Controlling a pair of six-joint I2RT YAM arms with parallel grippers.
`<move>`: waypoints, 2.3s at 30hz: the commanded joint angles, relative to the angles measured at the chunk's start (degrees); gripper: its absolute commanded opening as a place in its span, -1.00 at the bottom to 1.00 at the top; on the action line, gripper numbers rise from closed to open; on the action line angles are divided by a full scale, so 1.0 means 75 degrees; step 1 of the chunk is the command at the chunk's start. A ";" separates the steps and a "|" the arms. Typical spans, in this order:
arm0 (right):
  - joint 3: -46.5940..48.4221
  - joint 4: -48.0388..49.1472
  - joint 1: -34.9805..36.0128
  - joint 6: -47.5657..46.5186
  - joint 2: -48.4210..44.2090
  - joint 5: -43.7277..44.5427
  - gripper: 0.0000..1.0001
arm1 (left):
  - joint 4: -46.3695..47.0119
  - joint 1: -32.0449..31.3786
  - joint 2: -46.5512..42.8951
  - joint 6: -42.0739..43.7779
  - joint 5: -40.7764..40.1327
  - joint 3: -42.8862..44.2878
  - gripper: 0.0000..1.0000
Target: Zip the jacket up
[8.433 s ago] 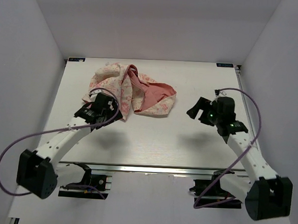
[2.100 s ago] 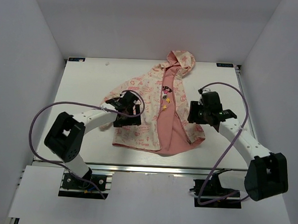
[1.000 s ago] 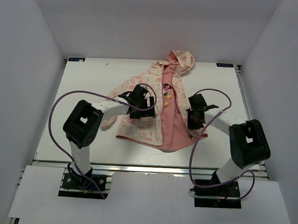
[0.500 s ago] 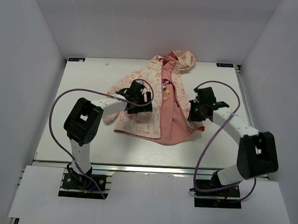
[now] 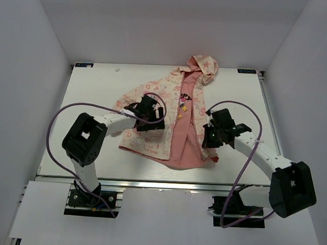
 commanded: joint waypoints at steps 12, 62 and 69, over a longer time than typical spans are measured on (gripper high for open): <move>0.0283 0.0456 -0.0010 0.0244 0.0478 0.0965 -1.00 | -0.0515 -0.2075 0.0046 0.0091 -0.0034 0.0921 0.96; 0.0938 -0.0926 -0.0009 0.0420 -0.0516 0.1282 -1.00 | -0.0773 -0.2111 0.2509 0.0032 -0.0152 0.2715 0.96; 0.1255 -0.1759 -0.0010 0.0279 -0.1478 0.0295 -1.00 | -0.0925 -0.2111 0.2825 -0.0190 -0.0245 0.3008 0.96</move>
